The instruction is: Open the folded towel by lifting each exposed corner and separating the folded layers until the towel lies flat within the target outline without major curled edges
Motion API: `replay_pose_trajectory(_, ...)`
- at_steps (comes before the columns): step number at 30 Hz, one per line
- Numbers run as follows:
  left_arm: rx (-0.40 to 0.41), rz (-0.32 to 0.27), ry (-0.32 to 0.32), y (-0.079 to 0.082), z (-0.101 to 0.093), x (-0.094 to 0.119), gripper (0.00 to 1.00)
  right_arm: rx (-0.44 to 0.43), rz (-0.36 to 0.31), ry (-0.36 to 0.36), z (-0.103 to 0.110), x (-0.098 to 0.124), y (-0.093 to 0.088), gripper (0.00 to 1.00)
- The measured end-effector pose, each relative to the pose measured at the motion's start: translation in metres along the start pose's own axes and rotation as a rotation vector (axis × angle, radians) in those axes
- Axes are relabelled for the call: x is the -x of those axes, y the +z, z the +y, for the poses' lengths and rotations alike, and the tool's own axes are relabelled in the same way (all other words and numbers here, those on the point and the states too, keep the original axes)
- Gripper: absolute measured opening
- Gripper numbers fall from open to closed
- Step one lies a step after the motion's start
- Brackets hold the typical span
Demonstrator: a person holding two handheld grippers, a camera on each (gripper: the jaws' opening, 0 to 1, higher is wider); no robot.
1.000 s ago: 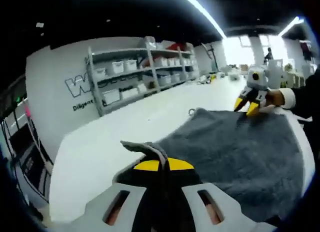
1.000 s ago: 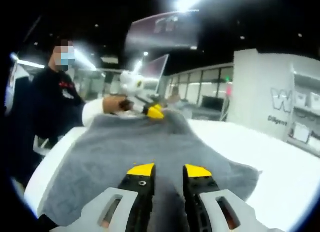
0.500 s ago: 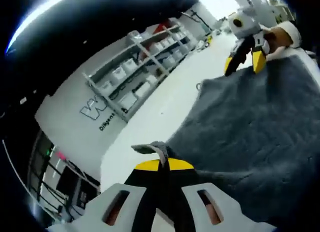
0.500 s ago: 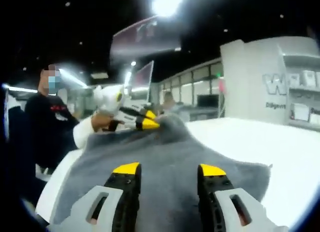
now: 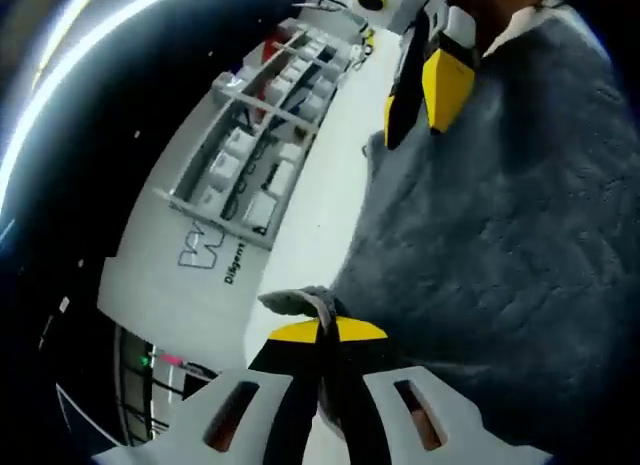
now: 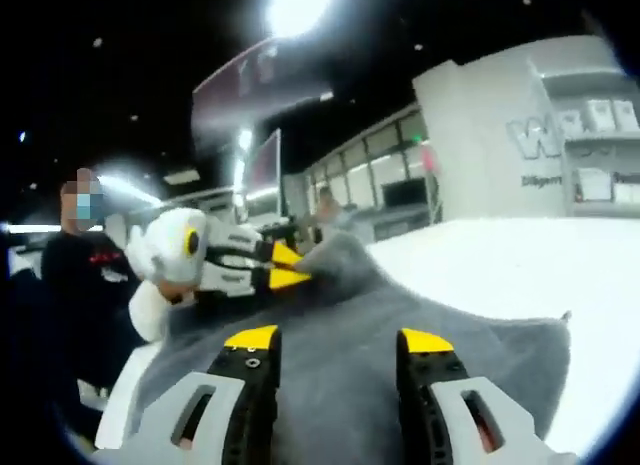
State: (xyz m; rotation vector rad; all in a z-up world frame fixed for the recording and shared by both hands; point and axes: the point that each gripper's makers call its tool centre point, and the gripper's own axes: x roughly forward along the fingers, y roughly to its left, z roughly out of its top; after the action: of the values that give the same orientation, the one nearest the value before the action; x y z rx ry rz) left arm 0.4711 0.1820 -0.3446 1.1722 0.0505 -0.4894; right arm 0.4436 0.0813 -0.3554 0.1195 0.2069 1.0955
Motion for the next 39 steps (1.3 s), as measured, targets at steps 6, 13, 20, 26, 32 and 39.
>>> replay_pose_trajectory(6, -0.116, -0.023, 0.024, 0.015, -0.005, 0.002, 0.02, -0.09, -0.035, 0.026, 0.002, -0.007, 0.006, 0.47)
replay_pose_trajectory(13, -0.224, -0.098, 0.009, 0.038, -0.018, 0.001, 0.02, -0.244, -0.078, 0.054, 0.007, -0.012, 0.006, 0.39)
replay_pose_trajectory(20, -0.245, -0.131, -0.024, 0.052, -0.034, -0.001, 0.02, -0.469, -0.169, 0.09, -0.001, -0.012, 0.017, 0.37)
replay_pose_trajectory(26, -0.257, -0.147, -0.037, 0.057, -0.04, -0.002, 0.02, -0.559, -0.161, 0.087, -0.006, -0.018, 0.013, 0.35)
replay_pose_trajectory(32, -0.267, -0.175, -0.034, 0.066, -0.045, -0.001, 0.02, -0.605, -0.114, 0.05, -0.01, -0.027, 0.004, 0.25)
replay_pose_trajectory(39, -0.299, -0.209, -0.008, 0.076, -0.046, 0.003, 0.02, -0.614, -0.097, 0.042, -0.007, -0.028, -0.001, 0.24)
